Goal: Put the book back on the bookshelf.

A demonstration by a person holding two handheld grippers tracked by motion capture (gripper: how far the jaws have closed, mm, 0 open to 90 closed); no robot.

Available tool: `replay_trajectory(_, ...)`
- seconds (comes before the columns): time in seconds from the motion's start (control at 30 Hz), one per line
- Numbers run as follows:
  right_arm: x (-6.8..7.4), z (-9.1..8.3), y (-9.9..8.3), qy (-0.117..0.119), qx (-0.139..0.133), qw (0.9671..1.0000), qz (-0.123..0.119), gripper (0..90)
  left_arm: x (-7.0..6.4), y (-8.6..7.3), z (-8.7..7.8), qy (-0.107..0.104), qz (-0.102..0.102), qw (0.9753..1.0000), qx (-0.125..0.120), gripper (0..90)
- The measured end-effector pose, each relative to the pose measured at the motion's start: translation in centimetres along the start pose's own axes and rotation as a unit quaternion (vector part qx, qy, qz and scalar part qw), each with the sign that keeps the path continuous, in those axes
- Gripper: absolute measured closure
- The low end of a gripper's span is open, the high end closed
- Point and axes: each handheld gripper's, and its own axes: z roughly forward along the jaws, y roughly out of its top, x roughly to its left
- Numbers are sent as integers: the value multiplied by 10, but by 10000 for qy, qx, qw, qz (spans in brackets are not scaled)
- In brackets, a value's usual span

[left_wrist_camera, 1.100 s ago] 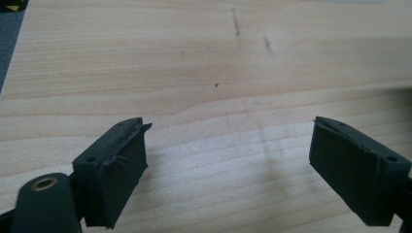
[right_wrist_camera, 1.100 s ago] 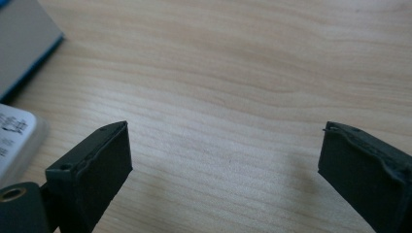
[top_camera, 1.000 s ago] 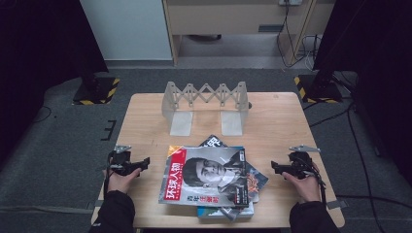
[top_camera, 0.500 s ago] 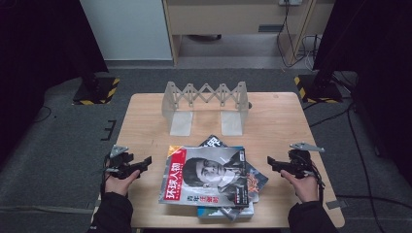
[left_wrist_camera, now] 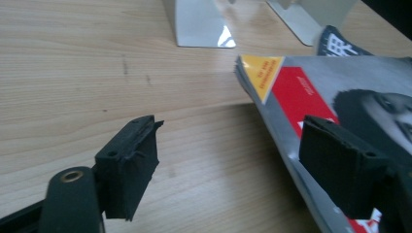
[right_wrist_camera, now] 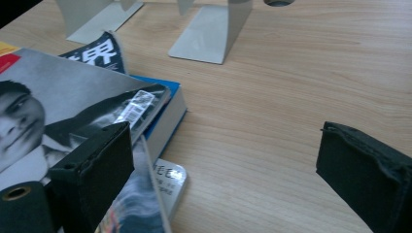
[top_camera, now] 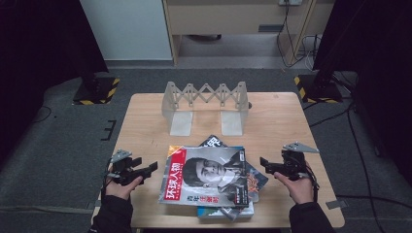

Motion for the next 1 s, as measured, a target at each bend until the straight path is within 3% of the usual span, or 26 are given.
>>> replay_trajectory(0.47,28,4,-2,306,110,9994,-155,76,-18,-11,-5,-399,133,9986,306,239)
replay_trajectory(1.0,48,11,-9,616,243,9975,-231,71,-35,-22,-3,-614,330,9955,638,234)
